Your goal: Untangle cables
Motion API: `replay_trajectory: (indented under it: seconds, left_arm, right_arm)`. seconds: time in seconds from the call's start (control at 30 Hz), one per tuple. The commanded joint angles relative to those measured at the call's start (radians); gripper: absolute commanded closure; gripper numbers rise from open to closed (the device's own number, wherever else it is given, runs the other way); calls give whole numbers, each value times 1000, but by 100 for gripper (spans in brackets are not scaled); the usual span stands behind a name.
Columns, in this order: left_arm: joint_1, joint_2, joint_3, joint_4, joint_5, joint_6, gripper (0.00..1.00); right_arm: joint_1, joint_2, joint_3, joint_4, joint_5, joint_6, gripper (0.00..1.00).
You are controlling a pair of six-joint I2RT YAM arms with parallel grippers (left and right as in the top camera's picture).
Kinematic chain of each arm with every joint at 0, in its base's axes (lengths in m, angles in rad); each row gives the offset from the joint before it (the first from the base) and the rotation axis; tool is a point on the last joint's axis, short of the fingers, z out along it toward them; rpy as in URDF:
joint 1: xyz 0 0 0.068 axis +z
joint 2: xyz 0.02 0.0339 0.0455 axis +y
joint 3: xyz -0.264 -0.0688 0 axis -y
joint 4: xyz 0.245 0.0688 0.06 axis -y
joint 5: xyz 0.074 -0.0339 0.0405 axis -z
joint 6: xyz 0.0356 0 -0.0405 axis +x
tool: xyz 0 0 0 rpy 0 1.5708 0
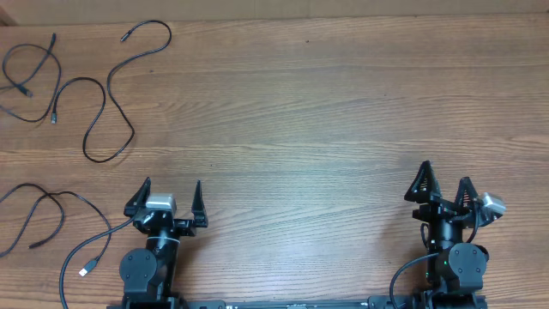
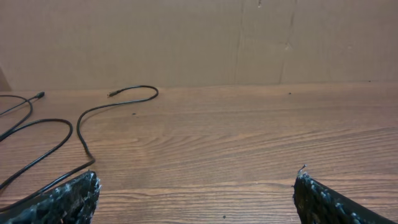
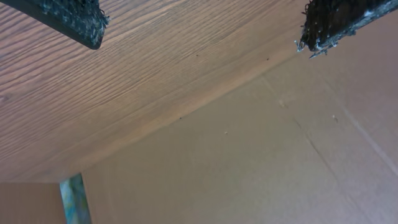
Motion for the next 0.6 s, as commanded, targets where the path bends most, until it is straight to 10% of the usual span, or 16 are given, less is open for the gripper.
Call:
replay_trajectory:
  seconds: [0.0, 0.57]
  left_arm:
    - [5, -10, -7, 1, -11, 0, 0]
    - [5, -10, -7, 1, -11, 0, 0]
  right_arm:
    - [-2, -11, -11, 7, -20, -45, 0]
    - [34, -11, -12, -16, -229, -338, 0]
